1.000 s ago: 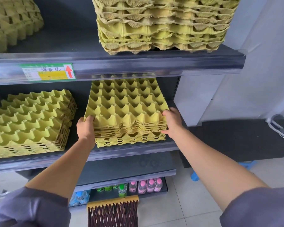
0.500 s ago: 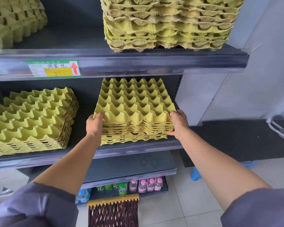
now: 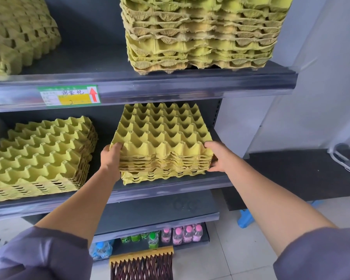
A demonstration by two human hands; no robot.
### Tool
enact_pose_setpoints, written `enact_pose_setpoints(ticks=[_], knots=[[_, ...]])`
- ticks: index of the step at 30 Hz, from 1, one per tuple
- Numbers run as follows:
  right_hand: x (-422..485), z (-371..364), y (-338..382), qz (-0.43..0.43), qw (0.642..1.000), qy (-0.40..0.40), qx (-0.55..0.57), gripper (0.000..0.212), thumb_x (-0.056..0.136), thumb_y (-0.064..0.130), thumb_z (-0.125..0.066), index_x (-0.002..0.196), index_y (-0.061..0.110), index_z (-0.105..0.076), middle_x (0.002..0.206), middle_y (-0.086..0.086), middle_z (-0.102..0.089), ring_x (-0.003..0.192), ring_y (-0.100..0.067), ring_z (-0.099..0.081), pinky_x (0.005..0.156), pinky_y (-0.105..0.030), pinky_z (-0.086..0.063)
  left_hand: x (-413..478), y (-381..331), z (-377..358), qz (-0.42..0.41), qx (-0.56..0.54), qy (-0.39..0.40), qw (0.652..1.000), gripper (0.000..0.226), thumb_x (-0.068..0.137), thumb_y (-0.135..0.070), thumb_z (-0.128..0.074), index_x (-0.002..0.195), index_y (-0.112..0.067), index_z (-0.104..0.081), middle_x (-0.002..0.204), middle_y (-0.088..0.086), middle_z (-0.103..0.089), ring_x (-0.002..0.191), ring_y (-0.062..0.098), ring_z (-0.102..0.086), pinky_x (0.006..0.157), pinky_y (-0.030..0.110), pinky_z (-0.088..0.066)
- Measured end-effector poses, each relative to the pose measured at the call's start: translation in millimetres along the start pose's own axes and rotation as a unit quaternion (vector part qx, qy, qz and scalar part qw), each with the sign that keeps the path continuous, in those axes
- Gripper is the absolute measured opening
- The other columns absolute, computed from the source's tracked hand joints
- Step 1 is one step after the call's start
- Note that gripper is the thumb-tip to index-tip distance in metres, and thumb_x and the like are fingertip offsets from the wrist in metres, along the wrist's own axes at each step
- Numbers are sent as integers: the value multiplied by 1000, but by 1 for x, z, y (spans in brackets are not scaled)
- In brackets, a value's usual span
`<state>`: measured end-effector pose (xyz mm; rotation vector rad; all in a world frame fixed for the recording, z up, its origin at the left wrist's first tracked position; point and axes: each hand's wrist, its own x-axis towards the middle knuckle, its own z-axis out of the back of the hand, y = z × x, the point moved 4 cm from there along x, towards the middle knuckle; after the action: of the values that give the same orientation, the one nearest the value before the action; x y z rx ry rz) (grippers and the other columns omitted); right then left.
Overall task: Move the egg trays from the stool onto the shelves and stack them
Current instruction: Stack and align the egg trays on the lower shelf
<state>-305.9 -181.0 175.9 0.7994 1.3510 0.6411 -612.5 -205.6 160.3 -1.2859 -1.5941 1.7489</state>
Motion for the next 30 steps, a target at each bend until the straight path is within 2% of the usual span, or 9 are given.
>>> enact_pose_setpoints(ticks=[4, 7, 10, 13, 18, 22, 26, 28, 30], knots=[[-12, 5, -6, -30, 992, 98, 75, 52, 78, 51, -68, 115, 15, -64, 112, -16, -67, 105, -37, -62, 84, -56, -51, -7, -10, 6, -15, -27, -9, 999, 9, 90, -24, -51, 84, -17, -52, 79, 2, -53, 83, 23, -53, 73, 35, -44], [-15, 15, -5, -42, 986, 130, 98, 70, 69, 68, -68, 117, 18, -66, 116, -16, -67, 109, -38, -61, 84, -59, -51, -12, -15, 10, -8, -35, -20, 999, 12, 90, -25, -50, 85, -15, -52, 78, 2, -52, 78, 21, -52, 76, 36, -42], [-22, 17, -1, -45, 986, 136, 87, 73, 67, 66, -71, 120, 17, -64, 118, -16, -67, 109, -37, -62, 88, -57, -50, -14, -14, 12, 4, -41, -19, 999, 14, 88, -26, -50, 77, -17, -52, 76, 2, -51, 86, 24, -49, 75, 36, -39], [-29, 16, 2, -40, 982, 161, 92, 75, 63, 64, -75, 121, 17, -64, 120, -17, -66, 112, -40, -60, 96, -64, -42, -17, -12, 8, 6, -35, -8, 999, 14, 88, -25, -50, 77, -17, -51, 77, 2, -50, 87, 24, -48, 74, 35, -38], [-36, 15, -2, -17, 981, 148, 122, 53, 79, 49, -63, 119, 14, -63, 113, -18, -68, 110, -38, -61, 98, -60, -41, -19, -21, -1, 9, -20, 1, 1000, 20, 89, -30, -49, 100, -13, -53, 90, 5, -54, 90, 23, -51, 76, 36, -41], [-41, 13, -9, 8, 980, 116, 162, 39, 85, 40, -53, 111, 14, -64, 104, -17, -71, 103, -35, -63, 87, -52, -49, -20, -36, -8, -4, -27, -11, 1000, 54, 86, -41, -59, 131, -16, -44, 121, 7, -53, 111, 27, -53, 97, 43, -45], [-41, 2, -18, 21, 971, 99, 217, 45, 79, 37, -59, 119, 16, -62, 113, -16, -68, 107, -37, -62, 89, -59, -47, -46, -32, -26, -13, 22, -39, 999, 88, 81, -55, -61, 149, -29, -12, 155, 8, -12, 137, 36, -28, 108, 55, -31], [-44, -10, -23, 24, 967, 92, 236, 44, 80, 37, -59, 118, 15, -62, 115, -16, -67, 108, -36, -61, 94, -59, -45, -66, -14, -49, 8, 11, 16, 1000, 101, 77, -55, -65, 149, -34, 2, 158, 7, 1, 141, 37, -20, 108, 60, -26], [-50, -25, -30, 27, 964, 84, 251, 46, 77, 37, -60, 118, 16, -61, 115, -16, -66, 106, -36, -62, 90, -57, -48, -79, 4, -70, 23, -2, 68, 997, 112, 71, -53, -73, 147, -39, 8, 158, 3, 3, 141, 37, -18, 105, 64, -28]])
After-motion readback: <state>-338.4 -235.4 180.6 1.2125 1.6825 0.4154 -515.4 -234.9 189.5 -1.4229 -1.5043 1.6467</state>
